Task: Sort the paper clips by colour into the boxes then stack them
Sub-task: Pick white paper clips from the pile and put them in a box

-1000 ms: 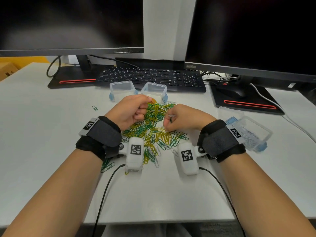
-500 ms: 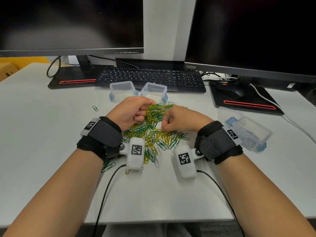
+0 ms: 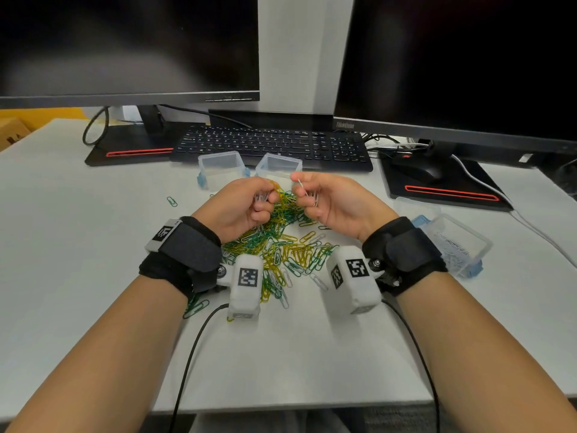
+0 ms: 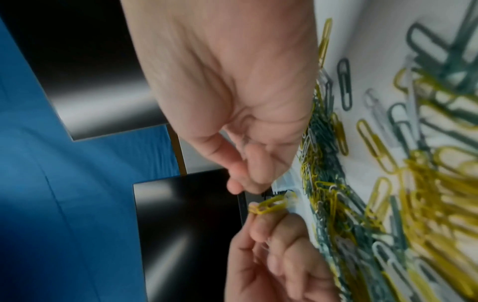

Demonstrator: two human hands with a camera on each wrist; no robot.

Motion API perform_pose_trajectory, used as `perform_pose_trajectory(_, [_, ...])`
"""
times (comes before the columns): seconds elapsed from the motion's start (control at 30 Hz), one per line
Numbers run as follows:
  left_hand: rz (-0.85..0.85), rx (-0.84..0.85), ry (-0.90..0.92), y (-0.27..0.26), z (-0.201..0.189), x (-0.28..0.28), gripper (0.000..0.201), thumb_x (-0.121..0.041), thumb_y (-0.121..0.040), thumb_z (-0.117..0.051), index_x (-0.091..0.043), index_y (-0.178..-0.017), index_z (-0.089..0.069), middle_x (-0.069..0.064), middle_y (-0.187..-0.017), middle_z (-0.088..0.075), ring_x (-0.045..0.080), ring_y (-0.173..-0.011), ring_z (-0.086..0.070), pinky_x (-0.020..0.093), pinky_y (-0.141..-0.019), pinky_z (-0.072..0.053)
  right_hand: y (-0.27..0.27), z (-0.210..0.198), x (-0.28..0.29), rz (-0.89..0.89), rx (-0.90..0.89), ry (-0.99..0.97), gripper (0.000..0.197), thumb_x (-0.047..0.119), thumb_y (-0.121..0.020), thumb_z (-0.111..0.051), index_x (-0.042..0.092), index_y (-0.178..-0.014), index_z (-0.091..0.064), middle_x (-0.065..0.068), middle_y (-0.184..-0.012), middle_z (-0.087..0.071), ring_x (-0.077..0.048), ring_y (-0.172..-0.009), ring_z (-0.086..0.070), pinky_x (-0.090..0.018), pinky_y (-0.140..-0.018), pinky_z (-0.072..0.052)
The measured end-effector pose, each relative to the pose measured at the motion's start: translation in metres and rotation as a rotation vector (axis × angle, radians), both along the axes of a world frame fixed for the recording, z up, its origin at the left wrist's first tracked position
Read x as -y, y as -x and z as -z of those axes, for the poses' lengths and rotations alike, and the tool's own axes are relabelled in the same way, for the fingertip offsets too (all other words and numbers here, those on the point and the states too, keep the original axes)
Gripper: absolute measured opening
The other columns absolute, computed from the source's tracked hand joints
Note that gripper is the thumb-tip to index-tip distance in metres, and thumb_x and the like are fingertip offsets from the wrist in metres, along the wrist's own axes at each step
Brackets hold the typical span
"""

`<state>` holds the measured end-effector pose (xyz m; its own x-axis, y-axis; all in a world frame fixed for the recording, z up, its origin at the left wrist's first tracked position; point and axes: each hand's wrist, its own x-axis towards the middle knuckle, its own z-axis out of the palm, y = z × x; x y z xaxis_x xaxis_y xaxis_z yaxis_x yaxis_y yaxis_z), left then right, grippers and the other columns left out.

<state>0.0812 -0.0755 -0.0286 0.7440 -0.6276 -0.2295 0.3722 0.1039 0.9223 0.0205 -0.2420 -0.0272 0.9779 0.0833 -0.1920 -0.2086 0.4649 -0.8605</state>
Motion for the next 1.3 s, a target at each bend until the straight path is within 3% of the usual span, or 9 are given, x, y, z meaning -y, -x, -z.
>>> perform_pose_trajectory(0.17, [0.016, -0.187, 0.209, -0.002, 0.001, 0.002, 0.019, -0.014, -0.1, -0.032, -0.008, -0.09, -0.047, 0.002, -0.072, -0.055, 0.007, -0.056, -0.043, 0.016, -0.049, -0.036, 0.001, 0.003, -0.004, -0.061, -0.138, 0.032, 0.02, 0.024, -0.098, -0.046, 0.013, -0.081, -0.049, 0.003, -0.062, -0.04, -0.006, -0.046, -0.037, -0.014, -0.039, -0.029])
perform_pose_trajectory(0.27, [-0.059, -0.258, 0.402, -0.001, -0.004, 0.003, 0.024, -0.016, -0.102, -0.031, -0.002, -0.105, -0.05, 0.004, -0.083, -0.064, 0.009, -0.07, -0.058, 0.018, -0.063, -0.047, 0.001, 0.004, -0.011, -0.102, -0.226, -0.038, 0.034, 0.037, -0.1, -0.041, 0.009, -0.084, -0.051, -0.003, -0.066, -0.046, -0.011, -0.054, -0.043, -0.018, -0.043, -0.036])
perform_pose_trajectory(0.4, [-0.016, 0.097, 0.309, 0.014, -0.011, 0.01, 0.02, -0.015, -0.103, -0.03, -0.01, -0.097, -0.048, 0.011, -0.106, -0.07, 0.018, -0.097, -0.066, 0.025, -0.077, -0.053, -0.004, 0.007, -0.022, -0.036, -0.224, -0.218, 0.042, 0.039, -0.102, -0.036, 0.002, -0.099, -0.057, -0.006, -0.079, -0.053, -0.02, -0.072, -0.053, -0.024, -0.06, -0.048])
perform_pose_trajectory(0.53, [0.071, 0.355, 0.172, 0.027, -0.008, 0.016, 0.021, -0.014, -0.104, -0.027, -0.016, -0.089, -0.043, 0.009, -0.122, -0.066, 0.016, -0.12, -0.058, 0.033, -0.104, -0.039, -0.005, 0.009, -0.028, 0.006, -0.226, -0.39, 0.038, 0.03, -0.104, -0.031, 0.003, -0.097, -0.057, -0.01, -0.085, -0.055, -0.02, -0.077, -0.051, -0.025, -0.072, -0.044])
perform_pose_trajectory(0.63, [0.043, 0.375, 0.199, 0.026, -0.006, 0.017, 0.019, -0.014, -0.104, -0.028, -0.018, -0.091, -0.042, 0.009, -0.124, -0.064, 0.016, -0.123, -0.055, 0.031, -0.098, -0.035, -0.007, 0.014, -0.032, -0.018, -0.238, -0.435, 0.037, 0.026, -0.105, -0.025, 0.003, -0.103, -0.054, -0.012, -0.091, -0.055, -0.018, -0.076, -0.05, -0.024, -0.065, -0.048])
perform_pose_trajectory(0.77, [-0.151, 0.277, 0.304, 0.014, -0.002, 0.012, 0.018, -0.011, -0.102, -0.034, -0.016, -0.089, -0.046, 0.011, -0.125, -0.063, 0.017, -0.122, -0.056, 0.033, -0.107, -0.038, -0.006, 0.007, -0.024, 0.039, -0.247, -0.416, 0.032, 0.021, -0.103, -0.031, -0.001, -0.1, -0.053, -0.013, -0.087, -0.055, -0.019, -0.073, -0.051, -0.023, -0.059, -0.049])
perform_pose_trajectory(0.87, [-0.226, 0.197, 0.292, 0.003, 0.001, 0.006, 0.019, -0.012, -0.099, -0.043, -0.017, -0.084, -0.052, 0.007, -0.121, -0.064, 0.019, -0.118, -0.059, 0.037, -0.106, -0.042, 0.005, -0.018, 0.006, 0.258, -0.084, -0.292, 0.028, 0.019, -0.101, -0.036, 0.003, -0.091, -0.057, -0.009, -0.08, -0.053, -0.015, -0.068, -0.051, -0.022, -0.053, -0.049])
perform_pose_trajectory(1.03, [-0.257, 0.138, 0.287, 0.001, 0.006, 0.006, 0.019, -0.012, -0.096, -0.046, -0.017, -0.082, -0.058, 0.002, -0.1, -0.065, 0.012, -0.088, -0.062, 0.033, -0.094, -0.046, 0.063, -0.045, 0.076, 0.755, 0.179, -0.115, 0.014, 0.005, -0.095, -0.044, 0.009, -0.085, -0.053, -0.004, -0.073, -0.051, -0.013, -0.062, -0.046, -0.024, -0.063, -0.041])
perform_pose_trajectory(1.3, [-0.168, 0.146, 0.258, 0.005, 0.006, 0.01, 0.016, -0.014, -0.095, -0.046, -0.016, -0.085, -0.058, -0.004, -0.086, -0.064, 0.01, -0.081, -0.059, 0.024, -0.076, -0.046, 0.127, -0.025, 0.108, 0.926, -0.045, 0.338, 0.032, 0.027, -0.1, -0.04, 0.011, -0.09, -0.066, -0.001, -0.075, -0.064, -0.016, -0.072, -0.063, -0.028, -0.073, -0.048])
